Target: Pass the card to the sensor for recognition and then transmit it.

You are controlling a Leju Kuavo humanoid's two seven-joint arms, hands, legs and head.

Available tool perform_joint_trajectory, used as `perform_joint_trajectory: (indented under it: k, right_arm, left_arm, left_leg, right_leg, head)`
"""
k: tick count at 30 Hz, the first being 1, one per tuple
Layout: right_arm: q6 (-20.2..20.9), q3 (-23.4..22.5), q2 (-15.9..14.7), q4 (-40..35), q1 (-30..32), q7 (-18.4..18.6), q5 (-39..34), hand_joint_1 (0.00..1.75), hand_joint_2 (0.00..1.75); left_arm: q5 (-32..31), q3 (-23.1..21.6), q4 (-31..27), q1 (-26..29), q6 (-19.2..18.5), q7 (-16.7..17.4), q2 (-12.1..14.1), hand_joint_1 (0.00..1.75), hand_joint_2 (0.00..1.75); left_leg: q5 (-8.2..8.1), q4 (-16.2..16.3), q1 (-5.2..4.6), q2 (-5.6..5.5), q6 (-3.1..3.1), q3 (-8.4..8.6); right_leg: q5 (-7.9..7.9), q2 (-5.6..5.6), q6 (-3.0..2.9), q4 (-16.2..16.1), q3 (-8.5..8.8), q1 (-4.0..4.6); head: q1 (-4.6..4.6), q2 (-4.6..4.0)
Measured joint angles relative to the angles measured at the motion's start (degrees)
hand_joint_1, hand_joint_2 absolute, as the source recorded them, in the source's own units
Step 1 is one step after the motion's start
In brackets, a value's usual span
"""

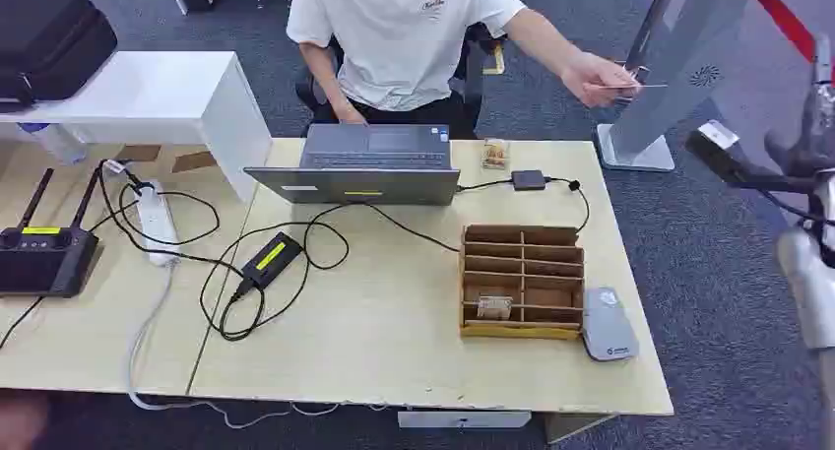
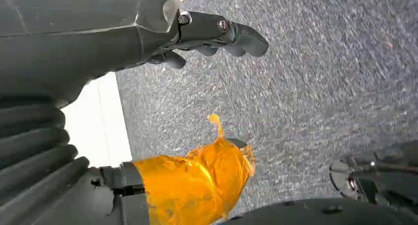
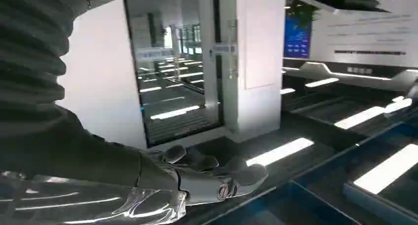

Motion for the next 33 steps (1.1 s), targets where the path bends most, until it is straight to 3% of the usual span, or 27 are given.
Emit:
perform_joint_trajectory:
  k: [10,19,20,33]
  right_arm:
    - [-1.2,10.47,6.75,2.49,-6.98,1.77,1.14,0.0,1.75]
    - [-2.17,14.15,9.49,4.07,-7.66,1.82,-1.0,0.0,1.75]
    - [-2.17,14.35,9.6,4.2,-7.67,1.82,-1.09,1.75,1.75]
    - [-1.71,15.59,9.97,4.53,-7.66,0.5,-3.95,1.75,1.75]
  left_arm:
    - [0.96,-0.11,-0.81,-0.04,-7.05,-3.19,1.38,0.0,1.75]
    - [1.55,-0.42,-1.44,0.05,-10.01,-4.39,2.05,0.0,1.75]
    - [1.57,-0.44,-1.55,0.08,-10.01,-4.42,2.12,0.0,1.75]
    - [1.97,-0.48,-1.75,0.13,-10.52,-4.46,2.32,0.0,1.75]
  left_leg:
    - [0.08,-0.01,0.03,-0.01,-0.08,-0.08]
    - [0.08,-0.01,0.03,0.03,-0.08,-0.08]
    - [0.08,-0.01,0.03,0.03,-0.08,-0.08]
    - [0.08,0.0,0.03,0.03,-0.08,-0.09]
  right_leg:
    - [0.03,0.04,-0.03,0.04,-0.04,0.04]
    - [0.09,0.06,-0.08,0.04,-0.04,0.05]
    - [0.11,0.06,-0.09,0.04,-0.04,0.05]
    - [0.11,0.06,-0.1,0.04,-0.08,0.05]
  head:
    - [-0.02,0.0]
    - [0.0,0.0]
    - [0.0,0.0]
    - [-0.02,0.0]
